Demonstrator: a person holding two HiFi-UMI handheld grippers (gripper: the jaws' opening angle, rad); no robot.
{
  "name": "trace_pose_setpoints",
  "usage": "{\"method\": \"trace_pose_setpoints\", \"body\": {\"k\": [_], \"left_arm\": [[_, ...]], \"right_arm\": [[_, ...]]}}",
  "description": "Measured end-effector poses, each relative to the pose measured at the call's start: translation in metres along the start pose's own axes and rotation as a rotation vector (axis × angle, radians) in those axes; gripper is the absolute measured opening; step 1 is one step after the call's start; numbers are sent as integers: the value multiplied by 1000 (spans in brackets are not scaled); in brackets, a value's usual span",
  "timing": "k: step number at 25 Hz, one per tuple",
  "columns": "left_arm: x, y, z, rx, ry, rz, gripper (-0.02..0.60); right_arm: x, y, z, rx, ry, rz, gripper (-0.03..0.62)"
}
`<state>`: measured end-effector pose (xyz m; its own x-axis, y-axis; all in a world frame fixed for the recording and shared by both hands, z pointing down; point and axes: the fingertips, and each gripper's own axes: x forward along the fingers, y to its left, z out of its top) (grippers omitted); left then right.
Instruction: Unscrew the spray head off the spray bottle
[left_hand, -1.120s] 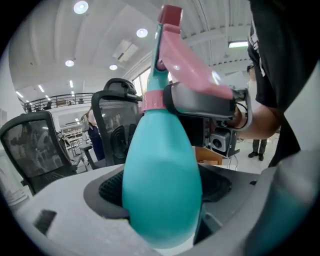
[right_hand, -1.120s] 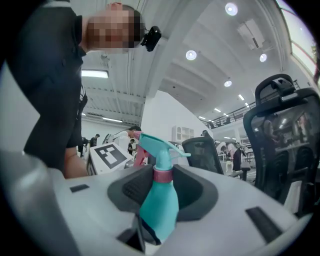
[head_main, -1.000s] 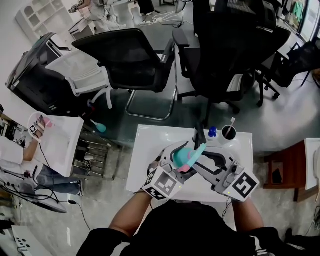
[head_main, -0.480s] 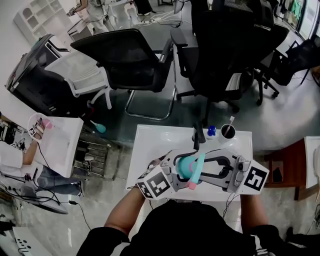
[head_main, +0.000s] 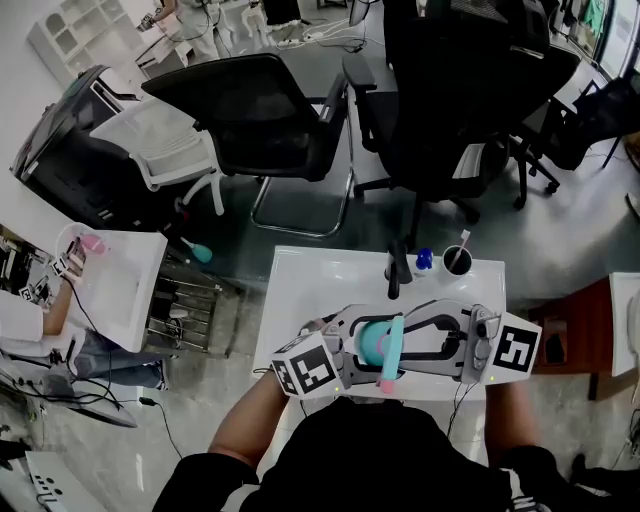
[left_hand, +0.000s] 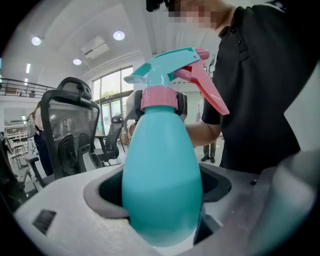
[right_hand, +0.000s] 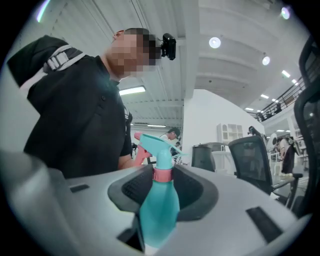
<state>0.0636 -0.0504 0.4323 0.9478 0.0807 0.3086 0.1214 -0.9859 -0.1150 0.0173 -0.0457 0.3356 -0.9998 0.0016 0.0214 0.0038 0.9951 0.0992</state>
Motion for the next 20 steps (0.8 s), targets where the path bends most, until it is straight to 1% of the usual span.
{"method": "trace_pose_setpoints", "body": {"k": [1, 3, 4, 5, 6, 8, 11, 13, 16, 20], "left_arm": [[-1, 6, 2, -11, -10, 27, 407], [-4, 25, 2, -51, -17, 118, 407], [-7, 37, 0, -78, -12, 177, 407], [-11, 47, -2, -102, -7, 235, 407], [-14, 56, -4, -118, 1, 287, 407], [-21, 70, -9, -131, 25, 378, 407], [-29, 83, -18, -154, 59, 484, 407], [-31, 88, -24, -180, 60, 528, 407], [-33, 93, -30, -229, 52, 571, 407], [-28, 86, -34, -256, 52, 579, 407]], "right_arm": [[0, -5, 0, -1, -14, -35, 137], [1, -17, -2, -14, -33, -128, 140], [2, -24, -5, -24, -30, -181, 159], [2, -32, -8, -32, -22, -237, 207], [2, -39, -11, -35, -17, -297, 232], [0, -51, -12, -34, -29, -407, 232], [-4, -58, -7, -27, -79, -515, 221], [-5, -60, -7, -36, -75, -561, 207], [-2, -62, -13, -43, -41, -593, 198], [4, -61, -19, -16, -13, -602, 188]]}}
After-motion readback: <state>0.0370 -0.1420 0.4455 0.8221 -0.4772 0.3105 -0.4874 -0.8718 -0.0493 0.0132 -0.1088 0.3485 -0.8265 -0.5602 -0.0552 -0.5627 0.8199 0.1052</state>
